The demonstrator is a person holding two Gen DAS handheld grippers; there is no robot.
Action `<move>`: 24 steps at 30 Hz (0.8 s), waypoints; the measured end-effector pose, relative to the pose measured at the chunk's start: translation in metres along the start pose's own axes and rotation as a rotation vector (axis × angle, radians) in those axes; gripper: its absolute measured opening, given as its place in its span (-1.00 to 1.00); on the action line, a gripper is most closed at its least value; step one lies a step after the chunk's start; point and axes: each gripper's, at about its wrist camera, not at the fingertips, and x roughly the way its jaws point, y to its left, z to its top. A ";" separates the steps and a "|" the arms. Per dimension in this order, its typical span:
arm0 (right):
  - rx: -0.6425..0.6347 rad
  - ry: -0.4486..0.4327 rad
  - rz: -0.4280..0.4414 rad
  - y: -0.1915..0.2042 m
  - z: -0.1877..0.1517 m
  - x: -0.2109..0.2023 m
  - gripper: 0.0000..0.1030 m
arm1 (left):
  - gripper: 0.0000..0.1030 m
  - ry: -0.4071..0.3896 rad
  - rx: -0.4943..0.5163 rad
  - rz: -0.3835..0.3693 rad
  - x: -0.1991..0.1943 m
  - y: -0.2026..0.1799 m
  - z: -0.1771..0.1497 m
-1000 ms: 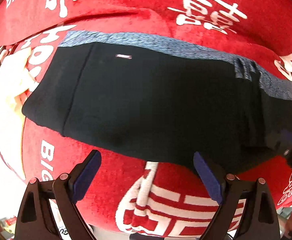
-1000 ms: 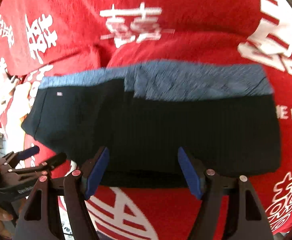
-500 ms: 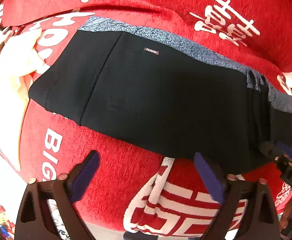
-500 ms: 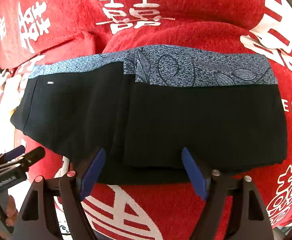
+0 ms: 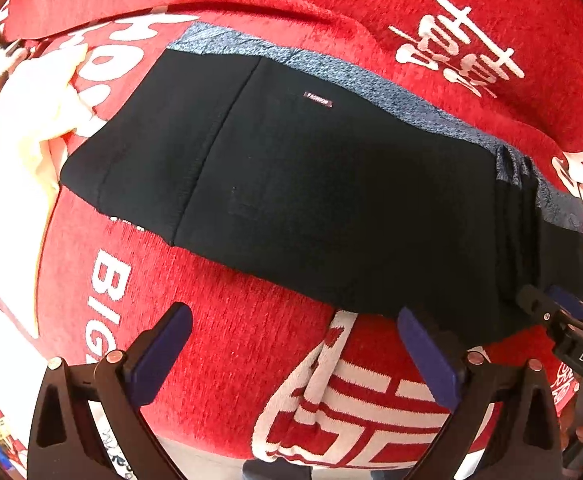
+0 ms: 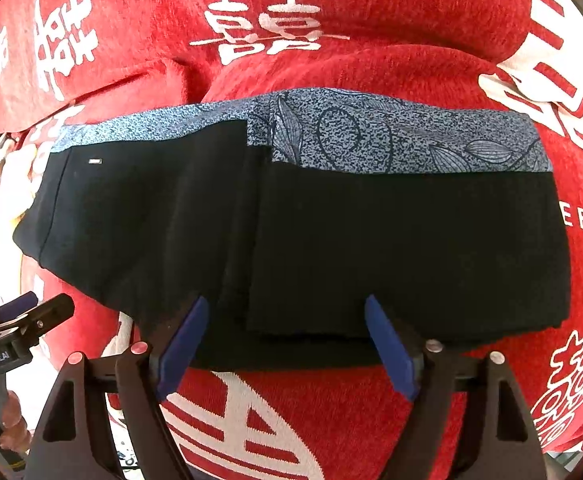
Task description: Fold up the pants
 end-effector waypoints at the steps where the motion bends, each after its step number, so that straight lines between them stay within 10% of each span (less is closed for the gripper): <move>1: -0.002 -0.001 -0.004 0.001 0.000 0.000 0.63 | 1.00 0.003 -0.005 0.001 0.000 0.002 0.000; 24: -0.041 -0.002 -0.082 0.015 -0.004 0.001 0.72 | 1.00 -0.045 -0.239 -0.047 0.004 0.105 0.009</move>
